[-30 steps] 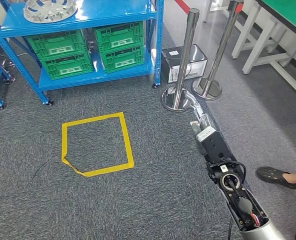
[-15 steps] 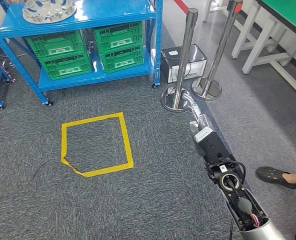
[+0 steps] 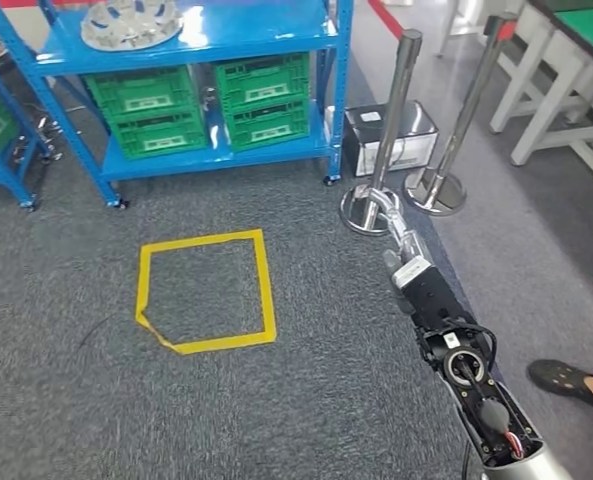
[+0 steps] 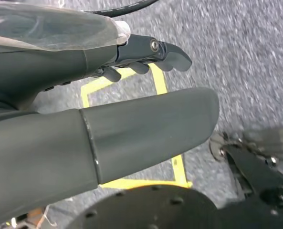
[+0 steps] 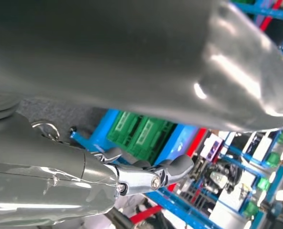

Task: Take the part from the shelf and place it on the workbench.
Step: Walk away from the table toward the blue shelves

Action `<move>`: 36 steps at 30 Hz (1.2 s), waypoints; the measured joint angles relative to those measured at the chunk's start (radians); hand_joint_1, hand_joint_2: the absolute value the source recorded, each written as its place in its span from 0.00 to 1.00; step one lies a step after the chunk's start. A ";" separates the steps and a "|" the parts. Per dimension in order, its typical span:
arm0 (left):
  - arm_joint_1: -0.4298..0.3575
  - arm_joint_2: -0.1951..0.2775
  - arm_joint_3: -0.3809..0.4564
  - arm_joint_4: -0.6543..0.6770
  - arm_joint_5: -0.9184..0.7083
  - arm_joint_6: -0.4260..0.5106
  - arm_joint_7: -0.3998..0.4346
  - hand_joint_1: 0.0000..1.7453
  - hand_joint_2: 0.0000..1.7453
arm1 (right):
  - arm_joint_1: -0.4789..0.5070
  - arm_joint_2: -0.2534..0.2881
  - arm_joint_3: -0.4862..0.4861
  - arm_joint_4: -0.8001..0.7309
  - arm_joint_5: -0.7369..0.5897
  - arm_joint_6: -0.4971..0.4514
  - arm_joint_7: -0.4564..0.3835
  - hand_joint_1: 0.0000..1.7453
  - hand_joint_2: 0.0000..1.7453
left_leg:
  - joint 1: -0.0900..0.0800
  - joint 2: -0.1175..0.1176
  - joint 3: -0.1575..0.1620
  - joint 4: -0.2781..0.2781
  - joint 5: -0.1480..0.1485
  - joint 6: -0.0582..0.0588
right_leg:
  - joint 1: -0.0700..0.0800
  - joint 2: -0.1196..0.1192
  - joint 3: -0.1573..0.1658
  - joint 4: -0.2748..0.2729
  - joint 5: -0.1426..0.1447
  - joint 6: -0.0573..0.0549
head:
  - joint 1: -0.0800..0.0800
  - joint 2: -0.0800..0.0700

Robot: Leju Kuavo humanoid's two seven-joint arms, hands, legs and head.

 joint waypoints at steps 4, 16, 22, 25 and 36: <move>0.004 -0.001 0.000 0.000 0.000 0.000 -0.001 0.00 0.00 | -0.001 0.000 0.001 0.001 -0.001 0.001 0.001 0.00 0.00 | 0.005 0.000 -0.015 0.009 -0.001 -0.022 | 0.008 -0.017 -0.006 0.004 -0.001 -0.042 | -0.020 0.000; 0.002 0.000 0.000 0.000 0.000 0.000 -0.001 0.00 0.00 | -0.005 0.000 0.002 0.003 -0.001 0.001 0.000 0.00 0.00 | -0.030 0.107 -0.023 0.022 -0.006 0.020 | 0.034 -0.118 0.000 -0.002 -0.006 -0.052 | -0.037 0.000; 0.003 -0.002 0.000 0.000 0.000 0.000 -0.001 0.00 0.00 | -0.005 0.001 0.004 0.002 -0.001 0.001 -0.001 0.00 0.00 | -0.028 0.063 -0.017 0.002 0.005 0.047 | 0.028 -0.069 -0.051 0.126 -0.089 -0.027 | -0.022 0.000; 0.002 -0.002 0.000 0.000 -0.001 0.000 -0.001 0.00 0.00 | -0.003 0.000 0.004 0.004 -0.001 0.001 -0.001 0.00 0.00 | -0.033 0.036 -0.015 0.002 0.003 0.052 | 0.030 -0.047 -0.139 0.297 -0.146 -0.027 | -0.008 0.000; 0.005 -0.005 0.000 0.000 -0.002 -0.002 0.000 0.00 0.00 | -0.006 0.001 0.004 0.006 -0.001 0.001 -0.001 0.00 0.00 | -0.037 -0.001 -0.039 0.061 -0.036 0.018 | 0.033 -0.023 -0.001 -0.028 0.020 -0.081 | -0.010 0.000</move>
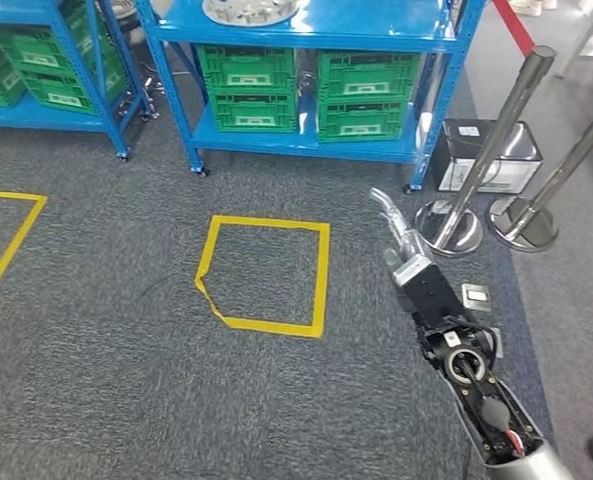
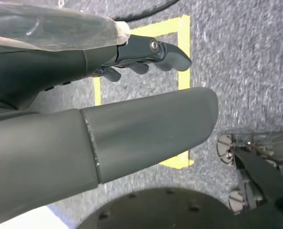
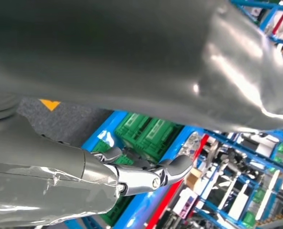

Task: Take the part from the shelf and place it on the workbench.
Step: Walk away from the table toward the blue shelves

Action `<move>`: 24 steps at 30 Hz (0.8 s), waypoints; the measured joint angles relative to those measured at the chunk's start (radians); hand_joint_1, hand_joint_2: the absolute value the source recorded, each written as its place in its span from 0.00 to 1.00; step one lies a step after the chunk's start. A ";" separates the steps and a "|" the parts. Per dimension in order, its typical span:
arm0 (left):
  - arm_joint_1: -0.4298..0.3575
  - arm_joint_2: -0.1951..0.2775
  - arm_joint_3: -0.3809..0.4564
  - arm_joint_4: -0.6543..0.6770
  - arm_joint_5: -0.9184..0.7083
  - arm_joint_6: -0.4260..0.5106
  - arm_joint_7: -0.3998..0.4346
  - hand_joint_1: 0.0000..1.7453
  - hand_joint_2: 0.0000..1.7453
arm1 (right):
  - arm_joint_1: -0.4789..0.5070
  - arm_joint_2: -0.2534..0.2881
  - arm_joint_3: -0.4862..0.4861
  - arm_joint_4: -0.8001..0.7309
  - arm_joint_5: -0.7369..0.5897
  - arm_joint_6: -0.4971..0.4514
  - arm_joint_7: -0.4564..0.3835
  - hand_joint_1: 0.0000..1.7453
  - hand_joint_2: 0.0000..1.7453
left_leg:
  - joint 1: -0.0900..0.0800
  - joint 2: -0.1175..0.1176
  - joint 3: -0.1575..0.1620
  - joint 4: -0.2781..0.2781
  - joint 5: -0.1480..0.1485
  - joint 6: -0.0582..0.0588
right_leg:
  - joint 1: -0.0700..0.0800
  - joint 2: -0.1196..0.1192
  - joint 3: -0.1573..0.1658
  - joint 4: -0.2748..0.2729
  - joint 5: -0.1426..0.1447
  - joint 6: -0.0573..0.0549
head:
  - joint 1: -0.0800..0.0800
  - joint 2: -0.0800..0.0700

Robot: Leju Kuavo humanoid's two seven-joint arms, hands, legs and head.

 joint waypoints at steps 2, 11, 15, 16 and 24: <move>-0.002 0.000 0.000 0.000 0.000 0.000 0.000 0.00 0.00 | 0.001 0.000 0.000 0.000 0.000 0.000 0.000 0.00 0.00 | 0.004 0.037 -0.071 0.135 -0.064 -0.010 | -0.003 -0.014 0.003 -0.004 0.000 -0.004 | -0.013 0.000; -0.004 0.003 0.000 0.000 0.001 0.000 0.000 0.00 0.00 | 0.002 0.000 -0.001 0.003 0.000 0.002 -0.001 0.00 0.00 | 0.014 0.061 0.009 -0.055 0.046 -0.007 | 0.000 -0.031 0.015 -0.001 -0.020 0.026 | -0.021 0.000; -0.004 0.003 0.000 0.000 0.002 -0.001 -0.002 0.00 0.00 | 0.002 0.000 -0.001 0.003 0.000 0.004 -0.002 0.00 0.00 | 0.013 0.055 0.014 -0.056 0.043 0.015 | -0.008 -0.030 0.014 0.015 -0.039 0.046 | -0.014 0.000; -0.004 0.003 0.000 0.000 0.002 -0.001 -0.002 0.00 0.00 | 0.001 0.000 -0.002 0.003 0.000 0.004 -0.003 0.00 0.00 | 0.014 0.055 0.017 -0.058 0.042 0.020 | -0.008 -0.029 0.000 0.048 -0.058 0.047 | -0.010 0.000; -0.003 0.002 0.000 0.000 0.001 -0.003 -0.003 0.00 0.00 | 0.002 0.000 -0.006 0.006 0.000 0.009 -0.005 0.00 0.00 | -0.002 0.042 0.053 -0.057 0.016 0.034 | 0.004 -0.021 -0.092 0.156 -0.025 0.025 | 0.017 0.000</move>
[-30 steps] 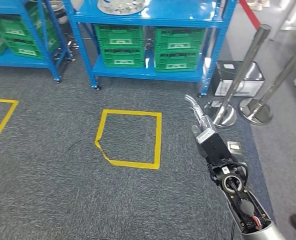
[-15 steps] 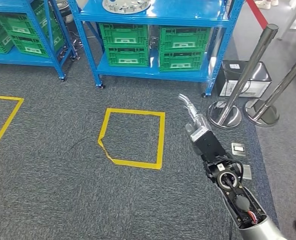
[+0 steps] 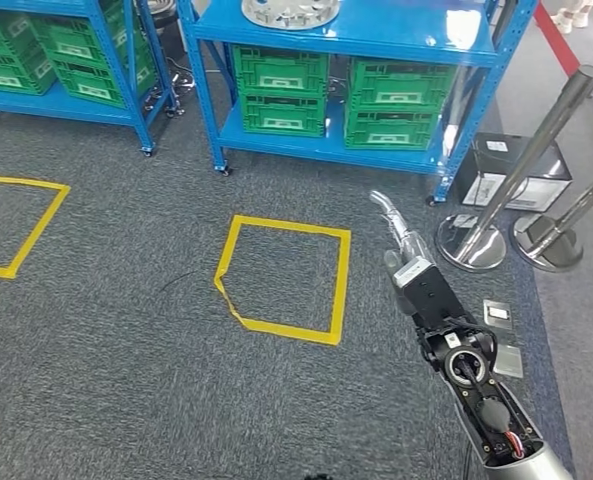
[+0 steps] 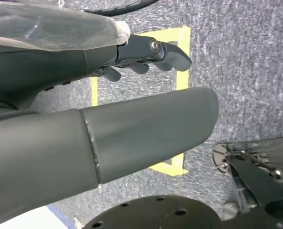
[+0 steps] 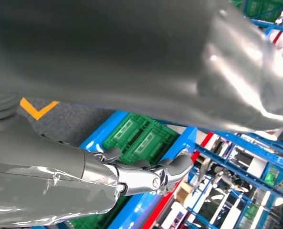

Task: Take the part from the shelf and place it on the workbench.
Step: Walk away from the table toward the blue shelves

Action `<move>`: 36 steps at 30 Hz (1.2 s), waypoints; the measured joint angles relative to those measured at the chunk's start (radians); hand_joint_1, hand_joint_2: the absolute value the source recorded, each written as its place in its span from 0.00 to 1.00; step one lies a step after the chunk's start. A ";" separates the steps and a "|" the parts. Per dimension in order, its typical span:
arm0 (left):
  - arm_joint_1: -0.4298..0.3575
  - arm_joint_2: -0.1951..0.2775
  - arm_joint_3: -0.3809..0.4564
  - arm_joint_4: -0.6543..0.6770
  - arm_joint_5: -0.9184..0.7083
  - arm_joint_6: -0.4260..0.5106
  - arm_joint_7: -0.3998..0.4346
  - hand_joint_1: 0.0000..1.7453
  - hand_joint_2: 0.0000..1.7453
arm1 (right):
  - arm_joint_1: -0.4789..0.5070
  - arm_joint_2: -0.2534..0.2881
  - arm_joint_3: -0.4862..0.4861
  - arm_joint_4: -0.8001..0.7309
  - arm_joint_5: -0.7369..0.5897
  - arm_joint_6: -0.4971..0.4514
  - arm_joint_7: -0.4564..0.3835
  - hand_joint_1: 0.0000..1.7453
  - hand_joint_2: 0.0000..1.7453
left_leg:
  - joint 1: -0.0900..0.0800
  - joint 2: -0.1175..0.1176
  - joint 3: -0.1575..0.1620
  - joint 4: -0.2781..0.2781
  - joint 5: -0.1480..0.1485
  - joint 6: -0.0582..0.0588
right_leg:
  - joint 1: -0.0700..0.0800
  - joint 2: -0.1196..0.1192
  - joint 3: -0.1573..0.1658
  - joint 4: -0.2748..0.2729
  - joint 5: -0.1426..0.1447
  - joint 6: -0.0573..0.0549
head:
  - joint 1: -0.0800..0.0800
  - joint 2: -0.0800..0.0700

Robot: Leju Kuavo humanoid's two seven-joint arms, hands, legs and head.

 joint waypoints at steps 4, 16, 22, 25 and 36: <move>-0.002 -0.002 0.000 0.000 -0.001 0.000 -0.001 0.00 0.00 | -0.001 0.000 0.000 -0.001 0.000 0.003 -0.002 0.00 0.00 | -0.003 -0.007 0.005 0.002 -0.010 -0.015 | 0.012 0.004 0.053 -0.128 0.037 -0.017 | -0.002 0.000; 0.001 0.004 0.000 0.000 0.002 0.002 -0.001 0.00 0.00 | -0.004 0.000 0.002 0.000 -0.001 0.011 -0.003 0.00 0.00 | 0.016 0.014 -0.088 0.087 0.021 -0.051 | -0.004 -0.002 0.101 -0.145 0.010 -0.019 | -0.041 0.000; 0.000 0.002 0.000 0.000 0.002 0.003 0.000 0.00 0.00 | -0.006 0.001 0.003 -0.001 -0.001 0.016 -0.003 0.00 0.00 | 0.011 0.010 -0.053 0.010 0.039 -0.036 | 0.000 -0.002 0.109 -0.144 -0.003 -0.032 | -0.029 0.000; 0.000 0.003 0.000 0.000 0.001 0.003 0.000 0.00 0.00 | -0.006 0.001 0.003 -0.001 -0.001 0.019 -0.004 0.00 0.00 | 0.009 0.009 -0.052 0.010 0.036 -0.030 | -0.001 -0.002 0.115 -0.153 -0.002 -0.032 | -0.019 0.000; -0.001 0.006 0.000 0.000 0.000 0.004 0.000 0.00 0.00 | -0.005 0.001 0.003 -0.002 -0.002 0.019 -0.004 0.00 0.00 | 0.000 0.010 -0.053 0.013 0.029 -0.010 | -0.010 -0.003 0.121 -0.171 0.004 0.019 | -0.018 0.000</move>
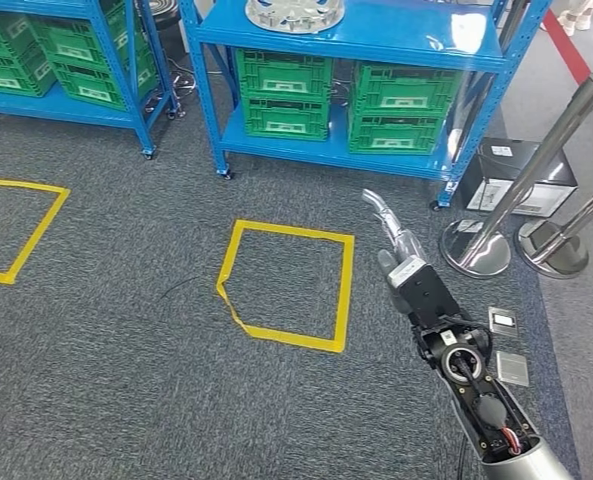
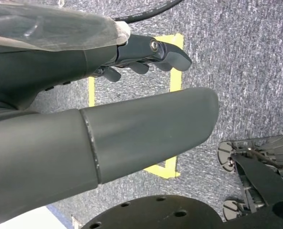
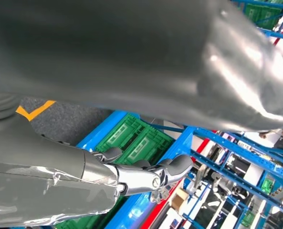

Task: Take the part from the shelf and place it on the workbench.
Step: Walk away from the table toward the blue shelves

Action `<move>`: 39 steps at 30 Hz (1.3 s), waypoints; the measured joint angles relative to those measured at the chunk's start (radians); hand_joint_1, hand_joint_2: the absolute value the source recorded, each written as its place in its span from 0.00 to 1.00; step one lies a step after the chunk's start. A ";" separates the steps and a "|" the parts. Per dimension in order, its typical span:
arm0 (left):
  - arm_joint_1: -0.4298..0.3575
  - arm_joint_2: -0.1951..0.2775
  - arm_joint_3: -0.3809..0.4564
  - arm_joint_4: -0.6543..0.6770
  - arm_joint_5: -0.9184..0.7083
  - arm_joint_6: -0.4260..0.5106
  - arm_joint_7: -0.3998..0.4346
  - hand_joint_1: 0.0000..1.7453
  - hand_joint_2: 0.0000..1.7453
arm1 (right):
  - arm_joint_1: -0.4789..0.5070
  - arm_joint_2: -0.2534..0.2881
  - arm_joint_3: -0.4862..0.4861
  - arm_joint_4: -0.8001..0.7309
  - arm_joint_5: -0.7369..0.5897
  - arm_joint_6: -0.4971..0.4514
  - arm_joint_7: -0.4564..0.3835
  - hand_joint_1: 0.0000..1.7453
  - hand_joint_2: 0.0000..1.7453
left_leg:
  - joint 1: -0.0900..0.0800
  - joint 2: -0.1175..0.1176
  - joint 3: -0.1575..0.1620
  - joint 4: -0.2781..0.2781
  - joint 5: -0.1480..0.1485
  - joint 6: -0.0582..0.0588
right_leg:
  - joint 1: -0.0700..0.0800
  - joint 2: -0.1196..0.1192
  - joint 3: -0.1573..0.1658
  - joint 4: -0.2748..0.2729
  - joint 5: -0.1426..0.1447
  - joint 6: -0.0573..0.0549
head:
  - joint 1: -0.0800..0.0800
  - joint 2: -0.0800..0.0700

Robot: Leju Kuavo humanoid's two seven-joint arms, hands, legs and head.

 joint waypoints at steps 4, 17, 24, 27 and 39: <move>0.001 -0.001 0.000 0.000 -0.001 0.001 0.000 0.00 0.00 | 0.000 0.000 0.000 -0.008 0.000 0.000 -0.002 0.00 0.00 | 0.013 0.003 0.039 -0.056 0.013 0.020 | 0.002 -0.002 -0.029 0.071 -0.040 0.009 | -0.001 0.000; -0.001 -0.001 0.000 0.000 -0.001 0.000 -0.001 0.00 0.00 | 0.016 0.000 -0.002 -0.007 0.000 0.000 0.000 0.00 0.00 | 0.036 -0.007 0.110 -0.045 -0.052 -0.049 | -0.005 0.015 -0.030 0.026 0.020 -0.017 | -0.005 0.000; 0.002 -0.002 0.000 0.000 -0.001 -0.001 -0.001 0.00 0.00 | 0.018 0.000 -0.001 -0.009 0.000 0.001 -0.001 0.00 0.00 | 0.036 0.003 -0.106 0.291 -0.136 -0.052 | -0.001 0.013 0.006 0.012 -0.004 -0.045 | -0.025 0.000; 0.005 0.000 0.000 0.000 -0.001 -0.001 -0.001 0.00 0.00 | 0.018 0.000 -0.001 -0.009 0.000 0.001 -0.001 0.00 0.00 | 0.033 0.005 -0.043 0.095 -0.009 -0.044 | -0.002 0.015 0.031 0.012 -0.027 -0.031 | -0.028 0.000; 0.006 0.000 0.000 0.000 -0.001 -0.001 -0.004 0.00 0.00 | 0.018 0.000 -0.004 -0.009 0.000 0.000 -0.001 0.00 0.00 | 0.004 -0.004 0.082 -0.011 -0.057 0.020 | 0.004 0.008 -0.167 0.323 -0.149 0.003 | 0.011 0.000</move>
